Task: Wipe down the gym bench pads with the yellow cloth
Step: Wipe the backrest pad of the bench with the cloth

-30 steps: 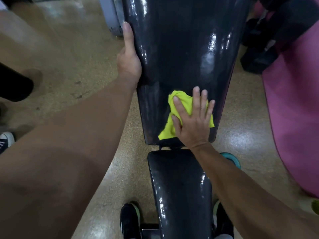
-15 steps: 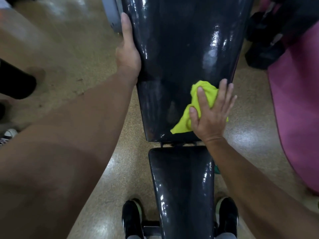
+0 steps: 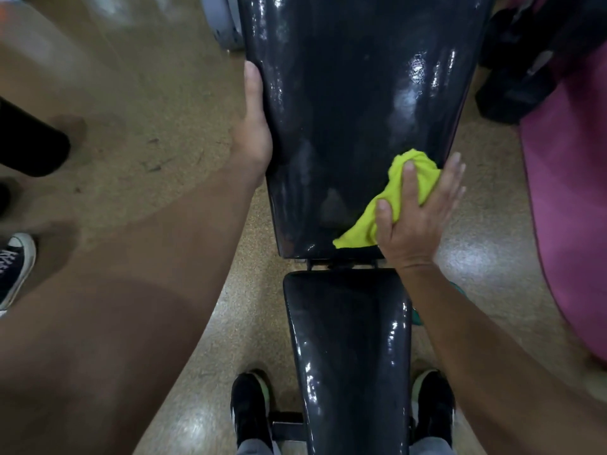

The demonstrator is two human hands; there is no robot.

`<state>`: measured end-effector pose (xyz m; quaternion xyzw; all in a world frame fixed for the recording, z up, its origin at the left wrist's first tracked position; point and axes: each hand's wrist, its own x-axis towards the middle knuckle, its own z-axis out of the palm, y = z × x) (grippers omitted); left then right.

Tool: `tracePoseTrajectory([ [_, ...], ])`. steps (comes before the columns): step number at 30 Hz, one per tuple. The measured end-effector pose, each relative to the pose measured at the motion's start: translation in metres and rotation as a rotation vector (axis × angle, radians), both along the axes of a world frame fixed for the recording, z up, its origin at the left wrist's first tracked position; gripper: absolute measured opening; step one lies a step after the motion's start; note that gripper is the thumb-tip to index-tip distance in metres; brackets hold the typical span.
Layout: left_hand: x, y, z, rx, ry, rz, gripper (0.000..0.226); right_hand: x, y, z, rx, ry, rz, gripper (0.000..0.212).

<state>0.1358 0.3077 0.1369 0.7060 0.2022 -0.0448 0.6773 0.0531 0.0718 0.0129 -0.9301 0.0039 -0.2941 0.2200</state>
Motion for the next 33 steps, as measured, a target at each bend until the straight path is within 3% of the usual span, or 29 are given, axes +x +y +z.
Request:
tracePoseTrajectory([
  [3, -0.002, -0.001, -0.004, -0.057, -0.031, 0.016, 0.103, 0.004, 0.005, 0.008, 0.101, -0.005, -0.039, 0.062],
  [11, -0.002, -0.005, -0.002, -0.032, -0.044, 0.069, 0.104, 0.001, 0.042, 0.018, -0.093, -0.041, 0.044, 0.056],
  [17, -0.005, -0.007, 0.000, -0.048, -0.071, 0.062, 0.089, 0.012, 0.039, 0.026, 0.010, -0.062, -0.065, 0.057],
  [21, -0.005, -0.006, -0.003, -0.026, -0.056, 0.095, 0.083, 0.002, 0.077, 0.024, -0.155, -0.076, 0.051, 0.054],
  [25, -0.007, -0.008, 0.001, -0.031, -0.038, 0.073, 0.076, -0.006, 0.063, 0.012, -0.279, -0.037, 0.207, 0.053],
  [30, -0.004, -0.006, -0.004, -0.066, -0.050, 0.072, 0.093, -0.001, 0.075, 0.021, -0.215, -0.057, 0.083, 0.052],
  [33, 0.001, -0.003, -0.014, -0.104, -0.066, 0.088, 0.101, 0.000, 0.107, 0.024, -0.259, -0.094, 0.124, 0.053],
])
